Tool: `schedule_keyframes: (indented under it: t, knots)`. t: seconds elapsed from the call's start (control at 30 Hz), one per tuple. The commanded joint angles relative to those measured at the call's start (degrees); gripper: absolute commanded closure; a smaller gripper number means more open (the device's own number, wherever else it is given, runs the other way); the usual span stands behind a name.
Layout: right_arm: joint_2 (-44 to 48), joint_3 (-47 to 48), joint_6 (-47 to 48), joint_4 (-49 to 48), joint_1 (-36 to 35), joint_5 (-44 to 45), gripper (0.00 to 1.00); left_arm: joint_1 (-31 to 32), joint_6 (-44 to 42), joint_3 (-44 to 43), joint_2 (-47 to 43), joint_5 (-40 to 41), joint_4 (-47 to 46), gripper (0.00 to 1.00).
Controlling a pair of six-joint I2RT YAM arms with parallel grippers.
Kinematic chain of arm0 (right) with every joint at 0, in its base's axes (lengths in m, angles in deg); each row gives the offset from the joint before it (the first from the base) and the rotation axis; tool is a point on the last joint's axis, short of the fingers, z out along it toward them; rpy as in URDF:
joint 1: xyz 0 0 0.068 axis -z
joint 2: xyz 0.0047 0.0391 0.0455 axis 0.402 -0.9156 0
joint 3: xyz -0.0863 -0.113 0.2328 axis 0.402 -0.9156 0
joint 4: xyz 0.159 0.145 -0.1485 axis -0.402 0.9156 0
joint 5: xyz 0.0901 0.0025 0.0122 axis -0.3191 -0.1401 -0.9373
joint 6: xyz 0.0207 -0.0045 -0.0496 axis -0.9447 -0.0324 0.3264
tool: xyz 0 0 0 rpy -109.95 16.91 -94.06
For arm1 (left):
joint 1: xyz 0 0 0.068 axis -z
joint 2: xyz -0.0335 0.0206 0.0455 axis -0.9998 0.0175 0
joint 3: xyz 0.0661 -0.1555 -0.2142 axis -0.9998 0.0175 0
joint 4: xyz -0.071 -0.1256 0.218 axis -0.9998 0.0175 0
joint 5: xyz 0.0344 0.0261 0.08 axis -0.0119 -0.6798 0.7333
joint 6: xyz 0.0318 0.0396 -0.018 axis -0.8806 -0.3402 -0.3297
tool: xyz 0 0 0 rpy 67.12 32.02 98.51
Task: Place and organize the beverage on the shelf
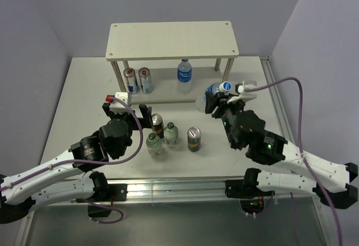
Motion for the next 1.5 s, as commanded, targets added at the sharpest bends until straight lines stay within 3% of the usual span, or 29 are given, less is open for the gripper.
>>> schedule_keyframes:
  t: [0.0, 0.13, 0.6, 1.13, 1.47]
  knots:
    - [-3.63, -0.83, 1.78, -9.24, 10.77, -12.02, 1.0, 0.26, -1.35, -0.55, -0.1, -1.29, -1.89, 0.01]
    - [-9.34, -3.11, 0.54, -15.91, 22.1, -20.28, 1.0, 0.0, -1.79, -0.38, 0.43, -1.64, -2.42, 0.01]
    - [-27.8, 0.3, 0.54, -30.6, 38.38, -30.22, 1.0, -0.18, -1.87, 0.68, 1.31, -3.05, -4.08, 0.01]
    - [-42.92, 4.88, 3.7, -39.74, 41.38, -29.44, 1.0, -1.15, -2.05, 0.06, 3.68, -4.19, -4.7, 0.01]
    - [-44.86, 2.96, 6.26, -45.62, 41.38, -24.26, 1.0, -2.11, -1.61, -0.03, 4.65, -5.42, -4.96, 0.01]
